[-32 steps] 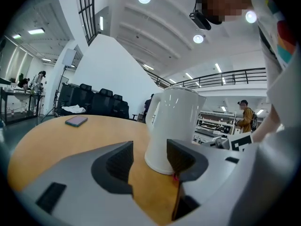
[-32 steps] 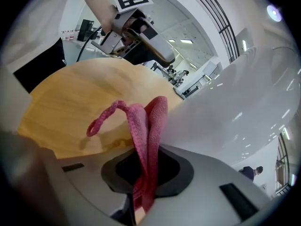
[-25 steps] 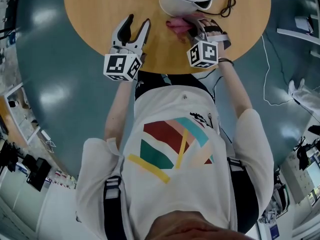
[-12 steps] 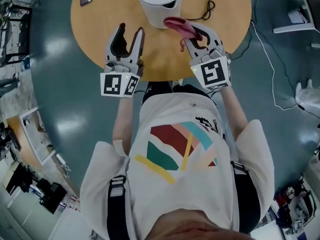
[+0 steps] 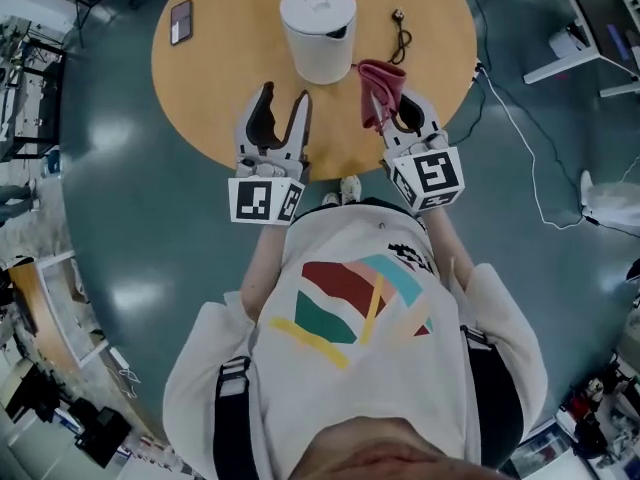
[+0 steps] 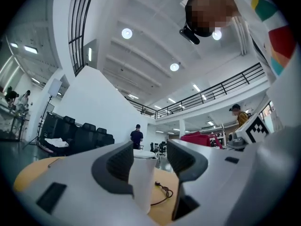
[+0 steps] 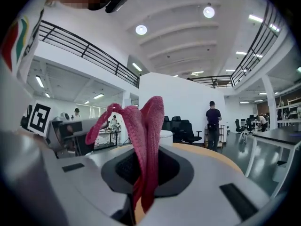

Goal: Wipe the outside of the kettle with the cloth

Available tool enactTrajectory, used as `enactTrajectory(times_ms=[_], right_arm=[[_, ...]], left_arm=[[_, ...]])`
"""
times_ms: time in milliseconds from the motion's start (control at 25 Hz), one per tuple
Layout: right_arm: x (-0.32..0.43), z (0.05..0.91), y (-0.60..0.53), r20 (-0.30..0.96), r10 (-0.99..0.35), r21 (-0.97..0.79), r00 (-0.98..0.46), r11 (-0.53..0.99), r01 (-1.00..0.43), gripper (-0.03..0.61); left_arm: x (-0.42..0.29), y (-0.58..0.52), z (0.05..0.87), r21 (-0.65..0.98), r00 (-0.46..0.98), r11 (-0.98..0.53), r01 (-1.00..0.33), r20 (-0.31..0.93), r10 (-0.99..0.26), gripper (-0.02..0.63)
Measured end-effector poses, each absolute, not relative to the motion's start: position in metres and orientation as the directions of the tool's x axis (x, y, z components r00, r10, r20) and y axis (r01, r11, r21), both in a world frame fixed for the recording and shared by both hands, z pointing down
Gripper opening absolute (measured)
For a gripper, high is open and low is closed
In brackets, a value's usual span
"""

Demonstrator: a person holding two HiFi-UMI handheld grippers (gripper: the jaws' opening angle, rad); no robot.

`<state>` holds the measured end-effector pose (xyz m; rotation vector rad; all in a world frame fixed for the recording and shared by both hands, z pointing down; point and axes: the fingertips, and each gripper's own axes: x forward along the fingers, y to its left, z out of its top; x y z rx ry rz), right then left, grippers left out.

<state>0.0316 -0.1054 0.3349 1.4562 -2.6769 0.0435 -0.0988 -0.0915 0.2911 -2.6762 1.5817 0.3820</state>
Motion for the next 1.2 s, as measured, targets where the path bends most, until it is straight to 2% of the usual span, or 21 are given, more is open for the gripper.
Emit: enactTrajectory(times_ms=[160,200,240,280,1200], right_arm=[[0.039,0.337,-0.092,0.126,-0.837,0.036,-0.533,0.541,-0.841,0.039],[0.043,0.337,-0.090,0.129,-0.845,0.044,-0.519,0.528,-0.848,0.038],[0.045,0.338,-0.088,0.135,-0.853,0.053,-0.504,0.514,-0.856,0.038],[0.047,0.339,-0.086,0.142,-0.859,0.060,-0.493,0.504,-0.862,0.038],[0.027,0.357,-0.064,0.193,-0.838,0.083,-0.510,0.532,-0.843,0.038]], left_arm=[[-0.097,-0.079,0.291,0.093,0.485,-0.508,-0.856,-0.193,-0.853,0.264],[-0.098,-0.078,0.291,0.074,0.483,-0.501,-0.862,-0.184,-0.856,0.190],[-0.100,-0.077,0.291,0.054,0.474,-0.489,-0.870,-0.174,-0.863,0.074],[-0.102,-0.075,0.291,0.041,0.466,-0.478,-0.877,-0.165,-0.869,0.043],[-0.118,-0.060,0.315,0.095,0.460,-0.468,-0.879,-0.094,-0.883,0.043]])
